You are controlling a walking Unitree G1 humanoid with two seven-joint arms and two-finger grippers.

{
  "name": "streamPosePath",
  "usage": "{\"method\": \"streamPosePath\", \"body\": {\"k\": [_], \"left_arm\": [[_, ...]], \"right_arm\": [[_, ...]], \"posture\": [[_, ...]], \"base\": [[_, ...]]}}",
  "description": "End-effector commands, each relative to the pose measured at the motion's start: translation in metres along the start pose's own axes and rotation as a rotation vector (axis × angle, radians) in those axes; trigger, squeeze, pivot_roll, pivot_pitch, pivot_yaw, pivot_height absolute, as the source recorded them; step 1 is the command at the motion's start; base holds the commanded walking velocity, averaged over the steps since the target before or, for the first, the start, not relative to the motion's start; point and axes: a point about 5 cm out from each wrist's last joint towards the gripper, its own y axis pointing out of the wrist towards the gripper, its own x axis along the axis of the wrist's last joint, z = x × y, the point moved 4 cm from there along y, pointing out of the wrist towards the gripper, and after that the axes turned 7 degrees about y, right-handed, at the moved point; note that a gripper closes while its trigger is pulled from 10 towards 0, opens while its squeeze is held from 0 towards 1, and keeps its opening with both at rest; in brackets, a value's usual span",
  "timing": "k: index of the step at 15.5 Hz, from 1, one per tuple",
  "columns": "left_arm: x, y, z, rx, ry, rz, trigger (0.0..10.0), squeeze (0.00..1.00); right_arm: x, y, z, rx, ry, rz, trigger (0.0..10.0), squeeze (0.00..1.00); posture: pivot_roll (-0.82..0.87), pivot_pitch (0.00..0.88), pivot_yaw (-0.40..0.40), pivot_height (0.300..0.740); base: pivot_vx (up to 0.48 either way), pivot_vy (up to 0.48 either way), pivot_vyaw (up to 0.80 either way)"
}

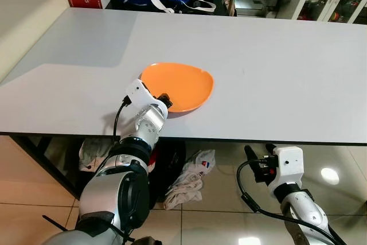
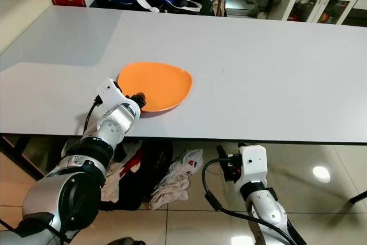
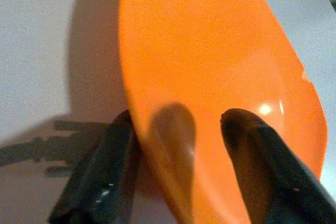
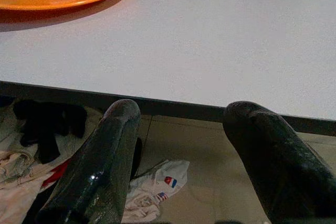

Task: Setting the table

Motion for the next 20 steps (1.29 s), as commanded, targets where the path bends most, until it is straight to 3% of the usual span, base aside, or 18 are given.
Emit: {"method": "streamPosePath", "body": {"k": [1,11,15,16,17,20], "left_arm": [[-0.020,0.000,0.019,0.077,0.028,0.078,10.0,1.00],[-0.015,-0.005,0.041,0.137,0.092,0.078,10.0,1.00],[-0.015,-0.006,0.043,0.132,0.104,0.082,10.0,1.00],[-0.017,-0.018,0.069,0.161,0.197,0.119,10.0,0.97],[-0.016,-0.025,0.079,0.174,0.223,0.128,10.0,0.00],[-0.010,-0.039,0.105,0.222,0.278,0.124,10.0,0.00]], "right_arm": [[-0.001,-0.001,-0.001,-0.009,0.007,0.009,10.0,0.00],[0.004,0.002,-0.002,-0.006,0.001,-0.006,10.0,0.00],[0.004,0.002,-0.002,-0.005,-0.001,-0.005,10.0,0.00],[-0.001,0.002,-0.002,-0.011,0.013,0.011,10.0,0.00],[-0.002,0.001,-0.002,-0.012,0.019,0.017,10.0,0.00],[-0.005,0.003,-0.002,-0.009,0.029,0.027,10.0,0.00]], "posture": [[-0.10,0.020,0.002,0.740],[-0.09,0.026,-0.003,0.740],[-0.09,0.026,-0.003,0.740],[-0.07,0.037,-0.004,0.740],[-0.07,0.037,-0.004,0.740],[-0.05,0.034,-0.007,0.740]], "base": [[0.000,0.000,0.00],[0.000,0.000,0.00],[0.000,0.000,0.00],[0.000,0.000,0.00],[0.000,0.000,0.00],[0.000,0.000,0.00]]}}
